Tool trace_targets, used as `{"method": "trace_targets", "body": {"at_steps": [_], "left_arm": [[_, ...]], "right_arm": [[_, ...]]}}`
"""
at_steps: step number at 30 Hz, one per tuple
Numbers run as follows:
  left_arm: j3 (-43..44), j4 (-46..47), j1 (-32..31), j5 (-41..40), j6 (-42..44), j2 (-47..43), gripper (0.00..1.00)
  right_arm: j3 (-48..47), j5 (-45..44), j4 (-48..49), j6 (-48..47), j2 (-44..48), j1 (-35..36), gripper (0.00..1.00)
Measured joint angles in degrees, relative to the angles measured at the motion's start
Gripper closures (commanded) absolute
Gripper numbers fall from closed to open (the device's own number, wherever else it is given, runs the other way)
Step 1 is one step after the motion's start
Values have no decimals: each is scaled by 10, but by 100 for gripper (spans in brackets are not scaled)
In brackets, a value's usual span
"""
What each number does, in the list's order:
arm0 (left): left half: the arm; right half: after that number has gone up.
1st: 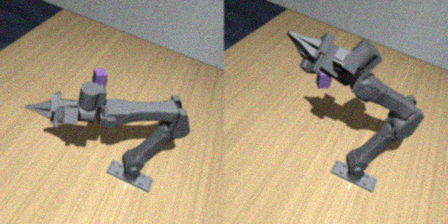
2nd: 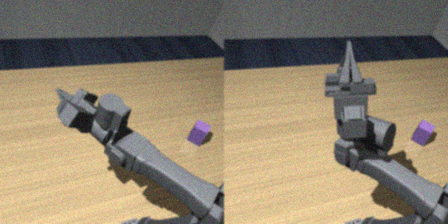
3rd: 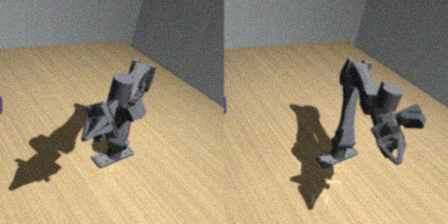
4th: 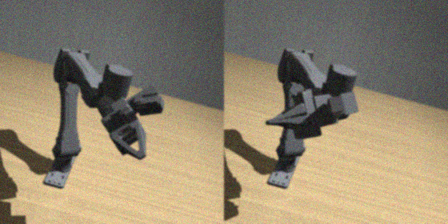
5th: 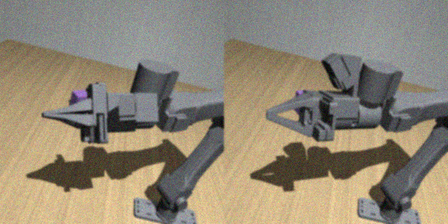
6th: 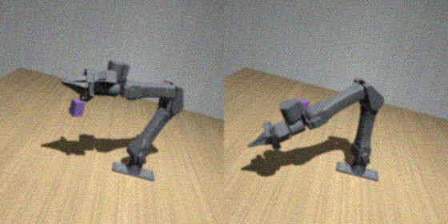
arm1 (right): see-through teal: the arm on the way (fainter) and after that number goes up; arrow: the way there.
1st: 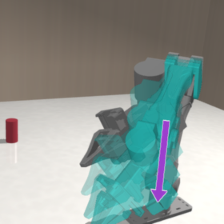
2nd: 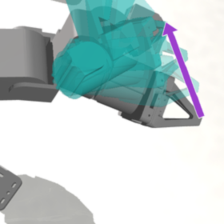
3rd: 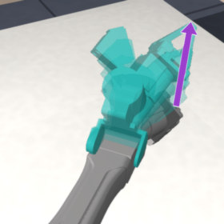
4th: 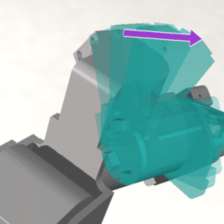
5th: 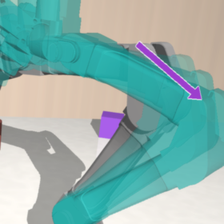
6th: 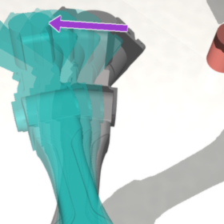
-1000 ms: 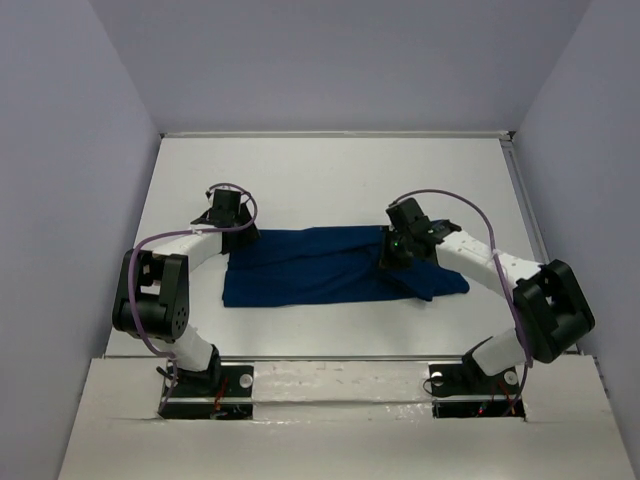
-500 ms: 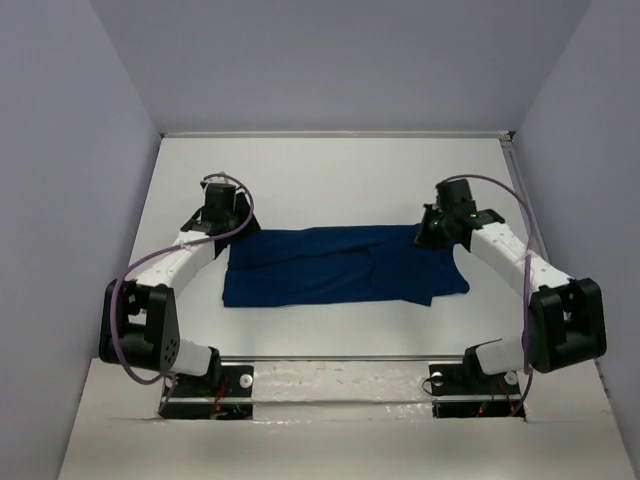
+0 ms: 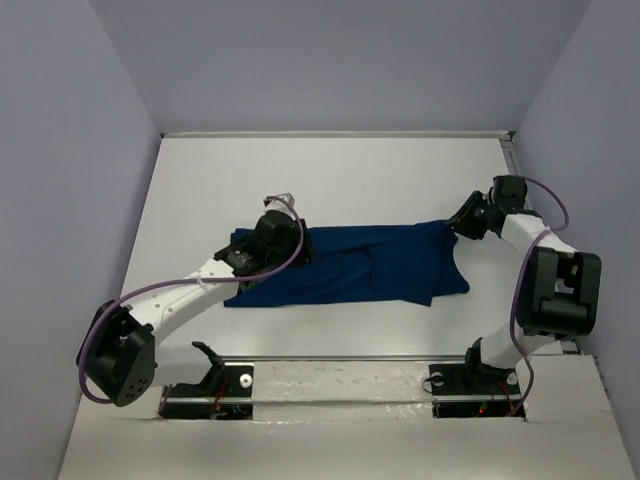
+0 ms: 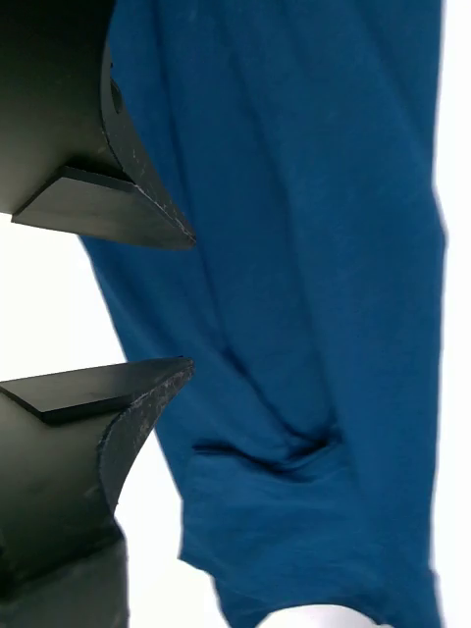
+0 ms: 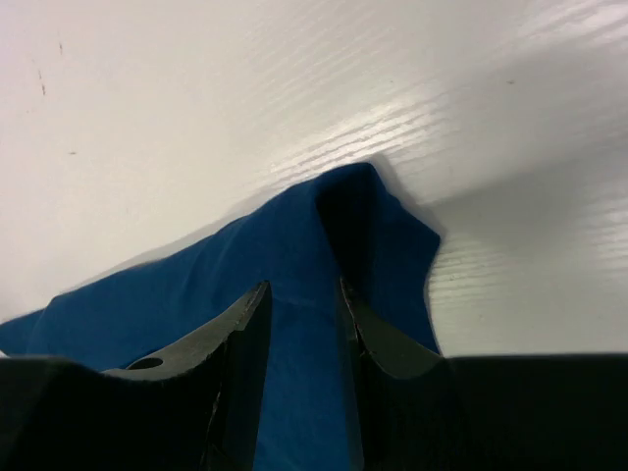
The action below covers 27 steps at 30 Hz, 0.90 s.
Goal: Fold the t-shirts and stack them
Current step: Rotate the tshirt 90 degrees
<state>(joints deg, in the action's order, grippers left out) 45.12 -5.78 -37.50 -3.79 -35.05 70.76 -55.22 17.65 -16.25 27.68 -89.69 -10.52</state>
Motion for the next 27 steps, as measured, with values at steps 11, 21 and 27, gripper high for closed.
{"method": "trace_targets", "body": {"at_steps": [11,21,27], "left_arm": [[-22,49,-45,14,-35,102,52],[-31,80,-50,23,-40,146,52],[-39,96,-52,23,-43,170,52]], "right_arm": [[7,25,53,6,-44,0,62],[45,47,89,7,-53,0,66],[55,53,104,12,-58,0,87]]}}
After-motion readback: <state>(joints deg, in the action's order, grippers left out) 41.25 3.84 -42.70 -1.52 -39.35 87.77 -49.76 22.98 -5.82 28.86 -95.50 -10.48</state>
